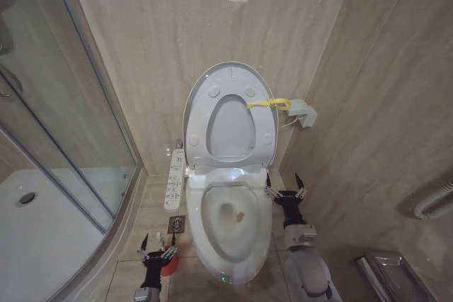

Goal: Open the toilet lid, clean the toilet bowl with a toilet brush, close the toilet lid, and flush.

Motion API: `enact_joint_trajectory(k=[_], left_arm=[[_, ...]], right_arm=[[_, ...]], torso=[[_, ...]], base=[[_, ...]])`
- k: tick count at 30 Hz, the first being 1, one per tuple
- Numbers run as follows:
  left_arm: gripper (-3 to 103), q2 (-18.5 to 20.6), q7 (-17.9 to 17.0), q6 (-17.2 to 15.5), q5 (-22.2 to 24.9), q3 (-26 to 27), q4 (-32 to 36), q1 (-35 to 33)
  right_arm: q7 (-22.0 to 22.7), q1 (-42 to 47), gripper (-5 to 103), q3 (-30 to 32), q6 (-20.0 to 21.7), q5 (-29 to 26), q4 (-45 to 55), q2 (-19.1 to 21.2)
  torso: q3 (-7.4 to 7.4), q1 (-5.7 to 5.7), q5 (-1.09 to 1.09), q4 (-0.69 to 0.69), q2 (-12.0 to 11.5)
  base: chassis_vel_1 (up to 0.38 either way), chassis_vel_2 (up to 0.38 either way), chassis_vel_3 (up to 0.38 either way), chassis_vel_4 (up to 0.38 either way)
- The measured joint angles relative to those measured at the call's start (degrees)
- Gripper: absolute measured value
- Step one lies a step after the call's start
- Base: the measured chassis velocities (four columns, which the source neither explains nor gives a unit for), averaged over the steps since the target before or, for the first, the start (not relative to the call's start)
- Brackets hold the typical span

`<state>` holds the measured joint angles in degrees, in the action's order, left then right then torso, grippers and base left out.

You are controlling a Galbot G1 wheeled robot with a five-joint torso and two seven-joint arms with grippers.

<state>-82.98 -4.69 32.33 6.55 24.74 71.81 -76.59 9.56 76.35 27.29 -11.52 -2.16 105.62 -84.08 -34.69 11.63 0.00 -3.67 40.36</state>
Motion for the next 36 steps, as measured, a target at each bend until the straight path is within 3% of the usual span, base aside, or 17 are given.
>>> enact_joint_trajectory(k=[9,20,21,27,28,35,36], left_arm=[[100,0.5,1.3,1.0,0.1,0.4,-5.0,2.7],[96,0.8,5.4,3.2,1.5,1.1,-8.9,4.6],[70,0.8,5.5,3.5,1.5,1.1,-9.2,4.6],[70,1.1,6.0,4.8,1.2,1.5,-9.6,3.9],[42,1.2,6.0,5.0,1.2,1.6,-9.5,3.7],[42,1.2,5.9,5.4,1.0,1.8,-7.7,3.2],[19,1.2,5.9,5.4,1.0,1.8,-6.8,2.9]], right_arm=[[0.0,0.0,100,0.0,0.0,0.0,0.0,0.0],[0.0,0.0,100,0.0,0.0,0.0,0.0,0.0],[0.0,0.0,100,0.0,0.0,0.0,0.0,0.0],[0.0,0.0,100,0.0,0.0,0.0,0.0,0.0],[0.0,0.0,100,0.0,0.0,0.0,0.0,0.0],[0.0,0.0,100,0.0,0.0,0.0,0.0,0.0],[0.0,0.0,100,0.0,0.0,0.0,0.0,0.0]], torso=[[0.0,0.0,0.0,0.01,0.0],[0.0,0.0,0.0,0.0,0.0],[0.0,0.0,0.0,0.0,0.0],[0.0,0.0,0.0,0.0,0.0],[0.0,0.0,0.0,0.01,0.0],[0.0,0.0,0.0,0.0,0.0],[0.0,0.0,0.0,0.0,0.0]], base=[[0.0,0.0,0.0,0.0],[0.0,0.0,0.0,0.0],[0.0,0.0,0.0,0.0],[0.0,0.0,0.0,0.0],[0.0,0.0,0.0,0.0],[0.0,0.0,0.0,0.0],[0.0,0.0,0.0,0.0]])
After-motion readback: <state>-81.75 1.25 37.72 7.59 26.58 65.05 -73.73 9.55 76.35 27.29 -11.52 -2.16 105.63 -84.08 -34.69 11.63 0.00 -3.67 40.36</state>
